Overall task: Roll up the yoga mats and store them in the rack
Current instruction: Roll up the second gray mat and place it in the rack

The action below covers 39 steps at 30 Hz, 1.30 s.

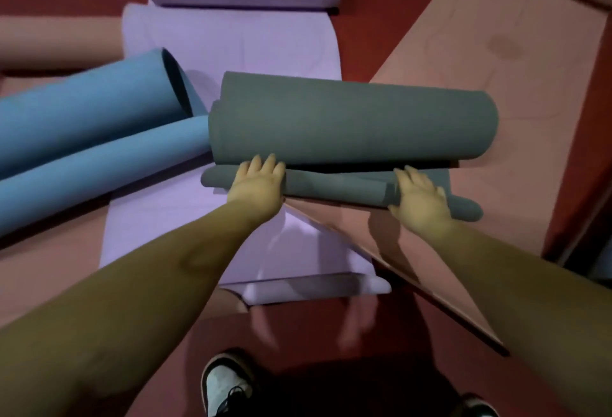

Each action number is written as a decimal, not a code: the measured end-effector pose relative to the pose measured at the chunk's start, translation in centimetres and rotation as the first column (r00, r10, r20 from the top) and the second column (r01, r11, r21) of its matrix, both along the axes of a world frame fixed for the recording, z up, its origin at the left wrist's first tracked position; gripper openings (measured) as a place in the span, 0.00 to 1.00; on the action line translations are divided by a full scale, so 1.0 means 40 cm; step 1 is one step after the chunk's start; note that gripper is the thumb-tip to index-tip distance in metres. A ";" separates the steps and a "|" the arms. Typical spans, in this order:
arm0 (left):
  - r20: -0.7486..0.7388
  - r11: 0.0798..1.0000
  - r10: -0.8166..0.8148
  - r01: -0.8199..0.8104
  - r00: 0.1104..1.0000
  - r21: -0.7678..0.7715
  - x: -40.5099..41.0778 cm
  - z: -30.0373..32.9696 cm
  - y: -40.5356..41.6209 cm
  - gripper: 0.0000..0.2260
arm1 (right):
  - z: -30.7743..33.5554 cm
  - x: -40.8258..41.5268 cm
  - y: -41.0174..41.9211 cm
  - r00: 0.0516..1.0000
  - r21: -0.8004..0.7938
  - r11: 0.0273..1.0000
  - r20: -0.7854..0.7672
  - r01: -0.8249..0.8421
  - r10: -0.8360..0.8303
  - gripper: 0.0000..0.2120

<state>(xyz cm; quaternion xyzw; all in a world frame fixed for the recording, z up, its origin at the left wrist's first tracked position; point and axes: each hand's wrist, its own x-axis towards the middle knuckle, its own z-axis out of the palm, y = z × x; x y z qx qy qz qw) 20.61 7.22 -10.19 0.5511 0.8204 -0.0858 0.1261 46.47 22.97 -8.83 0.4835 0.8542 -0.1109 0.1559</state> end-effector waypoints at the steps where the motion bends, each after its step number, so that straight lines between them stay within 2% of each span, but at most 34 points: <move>1: -0.020 1.000 0.016 -0.016 1.000 -0.014 -0.010 -0.017 0.006 0.25 | -0.018 -0.006 0.018 1.000 -0.027 1.000 0.012 0.012 -0.012 0.38; 3: -0.036 0.997 0.064 -0.065 0.997 -0.035 -0.026 -0.040 0.014 0.23 | -0.049 -0.012 0.044 0.994 -0.070 0.997 0.109 0.027 -0.019 0.35; 6: -0.071 0.982 0.022 -0.035 0.997 -0.185 -0.026 -0.052 0.002 0.14 | -0.088 0.008 0.035 0.970 -0.103 0.993 0.229 -0.053 0.075 0.21; 7: -0.080 0.971 -0.022 0.002 0.997 -0.241 -0.018 -0.052 -0.008 0.14 | -0.095 0.025 0.020 0.968 -0.111 0.989 0.220 -0.097 0.119 0.17; 9: -0.046 0.968 -0.038 0.026 0.998 -0.250 -0.006 -0.037 -0.038 0.15 | -0.087 0.058 -0.001 0.984 -0.099 0.984 0.092 -0.146 0.155 0.13; 11: 0.047 0.985 0.021 -0.013 0.999 -0.171 0.002 0.004 -0.073 0.15 | -0.037 0.092 -0.005 0.987 -0.072 0.986 -0.065 -0.151 0.146 0.11; 13: 0.099 0.996 0.004 0.005 0.995 -0.091 0.010 0.072 -0.100 0.15 | 0.043 0.115 0.002 0.980 -0.050 0.982 -0.092 -0.180 0.175 0.12; 18: 0.017 0.995 -0.080 0.079 0.997 0.064 0.046 0.293 -0.123 0.14 | 0.266 0.155 0.010 0.970 0.001 0.971 -0.049 -0.239 0.239 0.11; 20: -0.024 0.987 -0.093 0.095 0.995 0.131 0.067 0.409 -0.130 0.13 | 0.387 0.165 0.004 0.973 0.087 0.975 -0.089 -0.207 0.214 0.11; 23: -0.017 0.967 -0.034 0.037 0.999 0.250 0.087 0.568 -0.153 0.09 | 0.553 0.181 -0.019 0.966 0.208 0.969 -0.191 -0.132 0.173 0.12; 26: -0.034 0.951 -0.051 0.058 0.998 0.303 0.144 0.733 -0.227 0.10 | 0.707 0.247 -0.096 0.955 0.261 0.950 -0.193 -0.173 0.227 0.12; 29: -0.063 0.930 -0.063 0.082 0.996 0.359 0.208 0.848 -0.319 0.09 | 0.817 0.325 -0.190 0.935 0.332 0.932 -0.264 -0.143 0.237 0.11; 36: -0.100 0.854 -0.065 0.107 0.993 0.508 0.334 1.013 -0.514 0.03 | 0.977 0.480 -0.391 0.854 0.499 0.860 -0.395 -0.110 0.338 0.07; 39: -0.031 0.858 -0.051 0.060 0.998 0.510 0.378 1.017 -0.598 0.06 | 0.975 0.532 -0.468 0.853 0.467 0.871 -0.380 -0.156 0.357 0.08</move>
